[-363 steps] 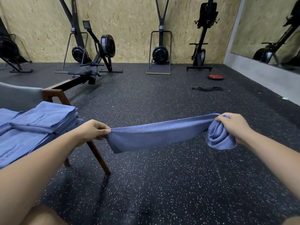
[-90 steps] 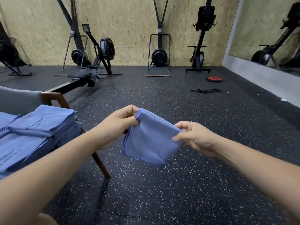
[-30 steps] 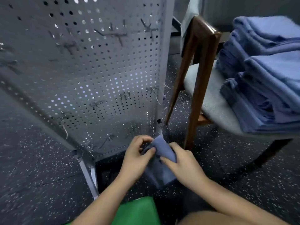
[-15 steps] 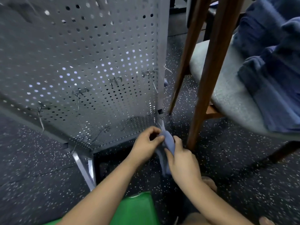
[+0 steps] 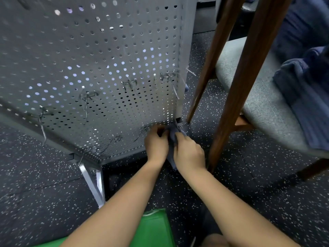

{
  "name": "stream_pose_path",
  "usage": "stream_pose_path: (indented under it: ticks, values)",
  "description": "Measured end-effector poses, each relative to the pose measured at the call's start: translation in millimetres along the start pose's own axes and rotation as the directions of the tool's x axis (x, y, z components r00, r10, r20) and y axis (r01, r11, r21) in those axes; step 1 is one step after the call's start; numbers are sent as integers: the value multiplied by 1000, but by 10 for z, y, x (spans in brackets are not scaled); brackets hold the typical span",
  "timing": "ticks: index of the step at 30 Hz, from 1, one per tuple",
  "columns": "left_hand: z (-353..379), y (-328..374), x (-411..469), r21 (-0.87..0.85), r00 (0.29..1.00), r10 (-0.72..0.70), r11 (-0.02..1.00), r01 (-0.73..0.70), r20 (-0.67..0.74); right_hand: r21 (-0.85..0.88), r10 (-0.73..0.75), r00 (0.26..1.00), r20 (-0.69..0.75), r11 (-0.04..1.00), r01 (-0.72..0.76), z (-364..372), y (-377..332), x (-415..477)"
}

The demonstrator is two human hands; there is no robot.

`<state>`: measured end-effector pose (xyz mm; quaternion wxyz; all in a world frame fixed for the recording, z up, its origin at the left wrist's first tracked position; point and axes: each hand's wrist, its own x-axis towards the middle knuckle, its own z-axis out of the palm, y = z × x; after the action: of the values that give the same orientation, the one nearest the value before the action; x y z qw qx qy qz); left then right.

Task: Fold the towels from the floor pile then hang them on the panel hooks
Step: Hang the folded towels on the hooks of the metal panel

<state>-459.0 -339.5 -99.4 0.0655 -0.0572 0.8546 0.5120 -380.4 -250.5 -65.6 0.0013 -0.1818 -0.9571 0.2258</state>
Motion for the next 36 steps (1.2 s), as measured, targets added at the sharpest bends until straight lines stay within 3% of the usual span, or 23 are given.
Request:
stream_pose_path:
  ticks: [6, 11, 15, 20, 25, 31, 33, 36]
  values:
    - [-37, -55, 33, 82, 994, -92, 993, 87, 60, 110, 22, 995, 101, 993, -33, 83, 29, 45]
    - [-294, 196, -197, 129, 988, 58, 989, -76, 140, 176, -9, 965, 263, 984, -39, -262, -3, -235]
    - [-507, 716, -504, 36, 926, 272, 956, -291, 262, 233, -50, 949, 310, 972, -25, -845, 1, -502]
    - [-764, 1573, -920, -110, 810, 470, 880, -463, 350, 238, -11, 985, 172, 971, -31, -1675, 32, -925]
    - [-884, 2312, -1307, -291, 644, 677, 735, -612, 355, 215, 16, 1000, -3, 977, -15, -2438, 99, -1326]
    - [-676, 3167, -1507, -293, 498, 840, 543, -787, 217, 267, 38, 968, -246, 963, 31, -3150, 45, -1688]
    - [-485, 3417, -1441, -254, 519, 835, 551, -795, 185, 222, 11, 939, -345, 972, 70, -3322, 26, -1731]
    - [-254, 3709, -1287, -142, 644, 706, 699, -701, 295, 100, -15, 871, -490, 992, 74, -3545, 57, -1685]
